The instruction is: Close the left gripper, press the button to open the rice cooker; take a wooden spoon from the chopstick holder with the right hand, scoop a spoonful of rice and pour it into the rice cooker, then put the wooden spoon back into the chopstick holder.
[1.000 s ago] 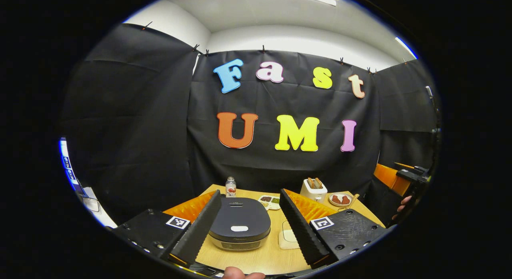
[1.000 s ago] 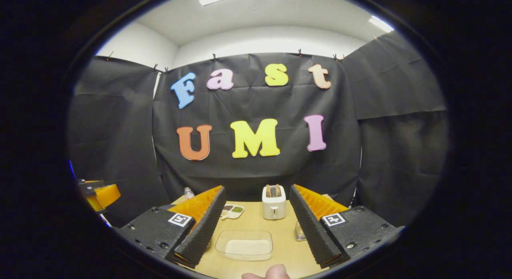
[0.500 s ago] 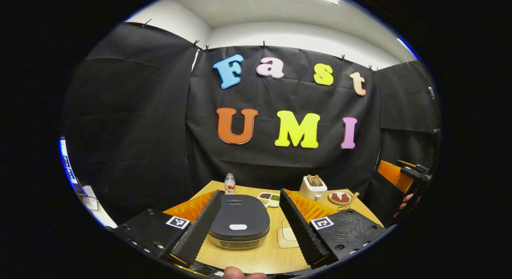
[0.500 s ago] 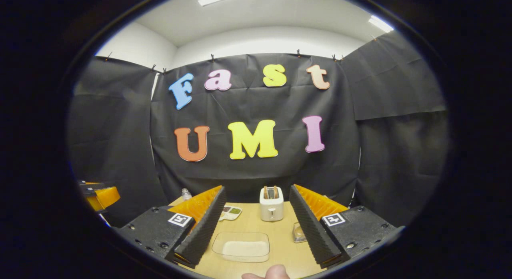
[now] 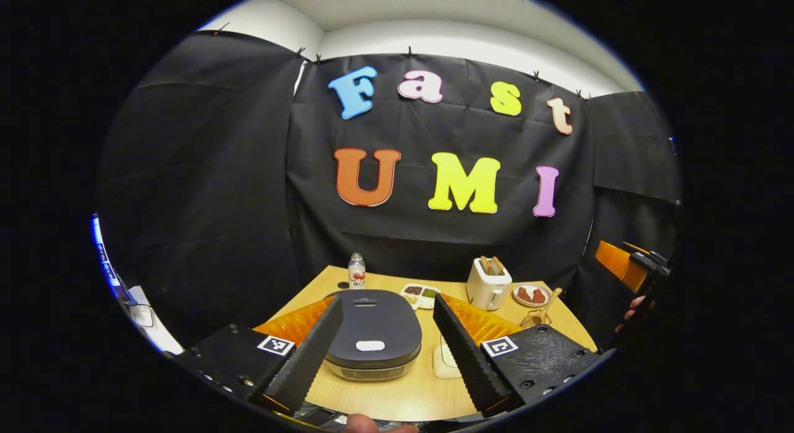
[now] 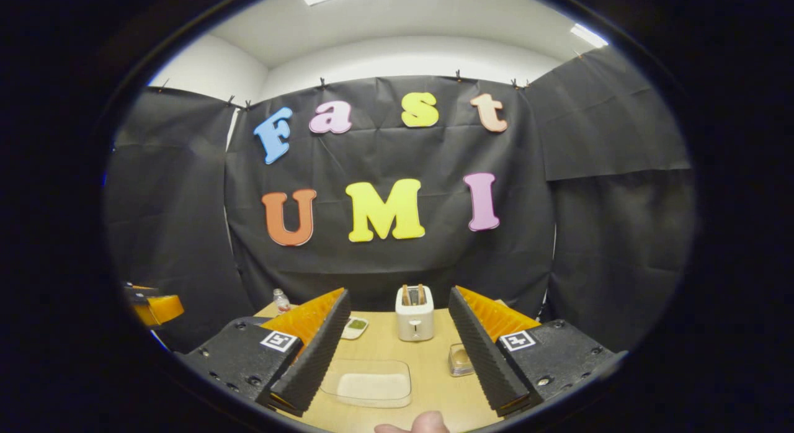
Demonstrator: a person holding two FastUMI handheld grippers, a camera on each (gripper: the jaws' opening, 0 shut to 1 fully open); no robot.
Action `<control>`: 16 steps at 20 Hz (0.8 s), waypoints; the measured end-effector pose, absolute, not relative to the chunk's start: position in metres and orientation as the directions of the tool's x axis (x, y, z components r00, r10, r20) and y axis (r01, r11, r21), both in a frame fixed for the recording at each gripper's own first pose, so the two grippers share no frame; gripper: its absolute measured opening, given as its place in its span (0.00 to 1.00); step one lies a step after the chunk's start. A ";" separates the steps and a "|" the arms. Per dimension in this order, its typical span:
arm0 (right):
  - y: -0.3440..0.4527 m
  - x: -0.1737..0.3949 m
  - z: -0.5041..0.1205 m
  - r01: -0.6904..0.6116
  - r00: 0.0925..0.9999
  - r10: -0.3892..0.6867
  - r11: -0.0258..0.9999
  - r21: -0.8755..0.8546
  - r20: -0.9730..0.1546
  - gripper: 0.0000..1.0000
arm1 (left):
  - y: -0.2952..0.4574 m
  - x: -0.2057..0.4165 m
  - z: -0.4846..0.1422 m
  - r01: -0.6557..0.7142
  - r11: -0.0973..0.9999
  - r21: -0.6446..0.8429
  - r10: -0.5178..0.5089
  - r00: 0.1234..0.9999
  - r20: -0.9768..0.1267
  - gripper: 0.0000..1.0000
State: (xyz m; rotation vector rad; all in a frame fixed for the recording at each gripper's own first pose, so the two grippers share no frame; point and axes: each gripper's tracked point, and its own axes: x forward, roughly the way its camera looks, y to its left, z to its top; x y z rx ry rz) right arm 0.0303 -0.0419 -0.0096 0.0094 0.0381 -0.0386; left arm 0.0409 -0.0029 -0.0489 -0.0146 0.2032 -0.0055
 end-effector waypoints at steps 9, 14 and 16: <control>-0.071 0.066 -0.030 0.054 0.995 -0.051 0.998 0.033 -0.089 1.00 | 0.013 0.077 -0.114 -0.028 0.997 -0.066 -0.007 0.880 -0.476 0.37; -0.091 0.087 -0.040 0.082 0.991 -0.076 0.996 0.046 -0.112 1.00 | 0.016 0.096 -0.140 -0.035 0.993 -0.109 -0.033 0.824 -0.565 0.01; -0.098 0.092 -0.046 0.093 0.988 -0.086 0.994 0.052 -0.129 1.00 | 0.017 0.109 -0.158 -0.040 0.991 -0.131 -0.045 0.805 -0.592 0.01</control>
